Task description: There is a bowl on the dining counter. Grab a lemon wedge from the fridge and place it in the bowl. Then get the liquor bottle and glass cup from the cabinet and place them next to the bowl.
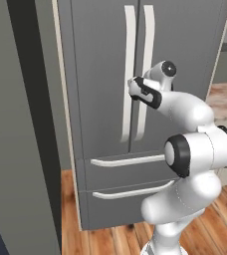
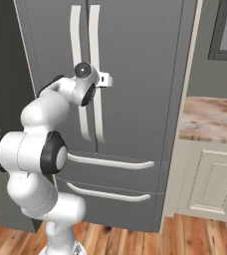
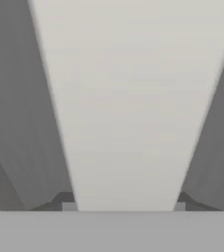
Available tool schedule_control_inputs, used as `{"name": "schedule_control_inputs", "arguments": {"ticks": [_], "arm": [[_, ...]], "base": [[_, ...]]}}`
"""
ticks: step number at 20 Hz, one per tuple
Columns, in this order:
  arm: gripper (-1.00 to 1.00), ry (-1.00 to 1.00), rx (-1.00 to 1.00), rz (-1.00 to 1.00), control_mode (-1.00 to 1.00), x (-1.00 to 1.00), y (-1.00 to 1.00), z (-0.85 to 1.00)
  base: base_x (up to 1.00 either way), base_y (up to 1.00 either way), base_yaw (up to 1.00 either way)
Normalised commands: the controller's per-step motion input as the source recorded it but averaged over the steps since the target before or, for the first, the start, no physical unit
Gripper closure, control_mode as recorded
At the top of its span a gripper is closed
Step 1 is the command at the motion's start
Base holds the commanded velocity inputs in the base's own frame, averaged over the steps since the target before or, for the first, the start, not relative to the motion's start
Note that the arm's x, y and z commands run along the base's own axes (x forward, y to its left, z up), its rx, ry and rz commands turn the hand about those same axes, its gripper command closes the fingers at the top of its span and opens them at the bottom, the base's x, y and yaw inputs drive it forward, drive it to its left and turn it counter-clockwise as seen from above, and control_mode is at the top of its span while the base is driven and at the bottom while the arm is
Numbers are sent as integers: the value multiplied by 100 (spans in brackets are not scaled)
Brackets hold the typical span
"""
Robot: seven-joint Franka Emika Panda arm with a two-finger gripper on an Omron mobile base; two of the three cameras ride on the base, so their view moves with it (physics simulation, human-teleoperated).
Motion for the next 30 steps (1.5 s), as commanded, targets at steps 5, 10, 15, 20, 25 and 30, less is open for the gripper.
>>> {"name": "schedule_control_inputs", "arguments": {"ticks": [5,10,15,20,25,30], "arm": [[100,1,0,1,-100,4,0,0],[100,1,0,0,-100,-32,0,-1],[100,-7,0,-2,-100,-99,-17,10],[100,0,3,-1,-100,-100,-43,33],[100,0,7,0,-100,-100,-53,34],[100,1,7,0,-100,-100,-55,33]], "base": [[0,0,0],[0,0,0],[0,0,0],[0,0,0],[0,0,0],[0,0,0]]}}
